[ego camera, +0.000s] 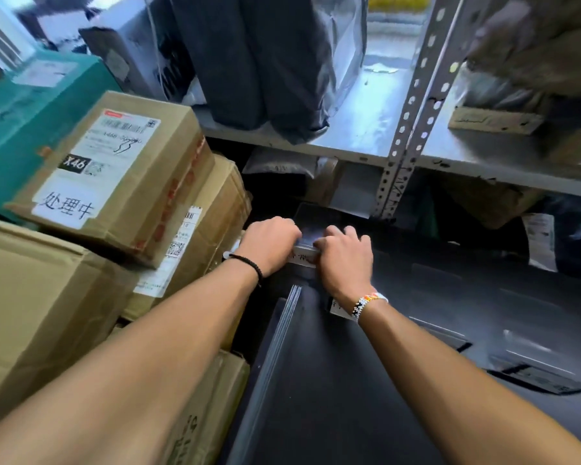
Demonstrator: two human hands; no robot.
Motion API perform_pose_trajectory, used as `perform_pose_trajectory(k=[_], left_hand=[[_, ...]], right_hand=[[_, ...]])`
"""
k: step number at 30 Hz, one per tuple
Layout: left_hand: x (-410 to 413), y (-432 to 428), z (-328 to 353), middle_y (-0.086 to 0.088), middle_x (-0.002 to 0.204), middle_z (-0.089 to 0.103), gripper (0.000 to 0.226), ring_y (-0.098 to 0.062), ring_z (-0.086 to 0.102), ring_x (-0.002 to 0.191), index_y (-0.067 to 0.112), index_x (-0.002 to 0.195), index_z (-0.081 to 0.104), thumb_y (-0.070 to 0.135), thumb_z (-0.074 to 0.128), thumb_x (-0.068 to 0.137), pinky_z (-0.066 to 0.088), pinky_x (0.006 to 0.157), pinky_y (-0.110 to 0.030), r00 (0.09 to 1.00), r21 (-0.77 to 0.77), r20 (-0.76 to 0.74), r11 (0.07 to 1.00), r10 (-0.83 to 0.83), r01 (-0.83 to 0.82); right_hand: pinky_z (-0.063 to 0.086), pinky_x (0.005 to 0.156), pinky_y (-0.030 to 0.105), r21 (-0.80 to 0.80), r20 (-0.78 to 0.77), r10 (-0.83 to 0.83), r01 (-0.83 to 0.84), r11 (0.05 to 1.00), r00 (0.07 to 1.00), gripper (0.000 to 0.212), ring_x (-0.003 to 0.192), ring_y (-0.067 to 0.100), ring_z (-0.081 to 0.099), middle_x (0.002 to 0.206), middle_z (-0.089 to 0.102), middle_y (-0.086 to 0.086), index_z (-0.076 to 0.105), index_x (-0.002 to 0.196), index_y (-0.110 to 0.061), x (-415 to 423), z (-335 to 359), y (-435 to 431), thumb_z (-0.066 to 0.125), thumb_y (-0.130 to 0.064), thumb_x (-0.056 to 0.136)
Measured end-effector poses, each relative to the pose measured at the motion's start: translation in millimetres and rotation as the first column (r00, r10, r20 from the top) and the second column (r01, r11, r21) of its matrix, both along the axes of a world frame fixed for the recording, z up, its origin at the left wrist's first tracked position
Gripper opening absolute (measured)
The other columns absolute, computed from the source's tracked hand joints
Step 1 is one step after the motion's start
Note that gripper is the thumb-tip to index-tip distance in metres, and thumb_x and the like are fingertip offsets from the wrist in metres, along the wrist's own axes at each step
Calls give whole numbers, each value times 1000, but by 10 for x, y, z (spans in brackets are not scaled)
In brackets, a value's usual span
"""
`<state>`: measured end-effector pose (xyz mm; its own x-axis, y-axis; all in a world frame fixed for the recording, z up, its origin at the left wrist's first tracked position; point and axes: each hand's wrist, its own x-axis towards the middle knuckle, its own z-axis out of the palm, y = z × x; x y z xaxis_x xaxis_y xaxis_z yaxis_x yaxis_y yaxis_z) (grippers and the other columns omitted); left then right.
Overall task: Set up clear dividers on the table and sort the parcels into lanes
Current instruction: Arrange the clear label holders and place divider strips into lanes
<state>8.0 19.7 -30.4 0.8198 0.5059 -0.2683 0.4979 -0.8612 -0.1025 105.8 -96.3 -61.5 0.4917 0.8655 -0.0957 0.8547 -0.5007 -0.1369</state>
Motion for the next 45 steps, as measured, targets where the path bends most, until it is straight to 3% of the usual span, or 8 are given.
perform_pose_trajectory(k=[8,15,24,30,38,45], left_hand=[[344,-593,561,3,115,64,24,-22,60,112,27,122,72,33,58,103,53,80,-41,951,85,272,988,-144,125],[1084,-1951,763,4,119,63,25,-20,56,114,26,127,67,30,58,103,49,84,-36,878,115,361,949,-315,294],[2161,-3727,596,3,122,63,30,-20,54,119,24,128,67,40,56,105,46,83,-36,821,38,431,916,-376,399],[2525,-4369,304,4,121,65,30,-22,56,118,23,126,68,41,56,105,49,89,-39,844,-35,363,899,-395,436],[2548,-4566,-145,6,124,66,32,-21,54,123,29,130,67,43,54,105,38,90,-36,878,-54,284,908,-386,416],[2518,-4454,-474,5,124,69,29,-21,54,122,27,124,71,41,55,105,38,93,-36,914,-64,198,925,-356,374]], right_hand=[[39,83,38,127,1,-27,26,992,1000,22,111,25,55,122,62,-7,74,115,-30,586,689,-780,58,-38,102],[45,81,38,112,2,-110,109,988,994,31,112,25,58,124,61,-7,73,122,-32,1254,1007,-2298,59,-50,101],[49,86,39,79,38,-304,300,951,952,30,115,22,58,121,59,-9,71,125,-39,2055,1049,-4230,62,-50,98],[49,81,36,55,28,-379,377,924,925,27,111,21,60,119,61,-10,75,116,-35,2307,741,-4885,65,-49,96],[43,74,35,0,-10,-370,370,929,929,22,111,25,61,120,60,-6,75,114,-33,2341,289,-5036,63,-43,99],[45,85,37,-79,-35,-349,346,935,936,26,118,27,57,127,59,-2,73,123,-31,2305,-63,-4843,59,-38,102]])
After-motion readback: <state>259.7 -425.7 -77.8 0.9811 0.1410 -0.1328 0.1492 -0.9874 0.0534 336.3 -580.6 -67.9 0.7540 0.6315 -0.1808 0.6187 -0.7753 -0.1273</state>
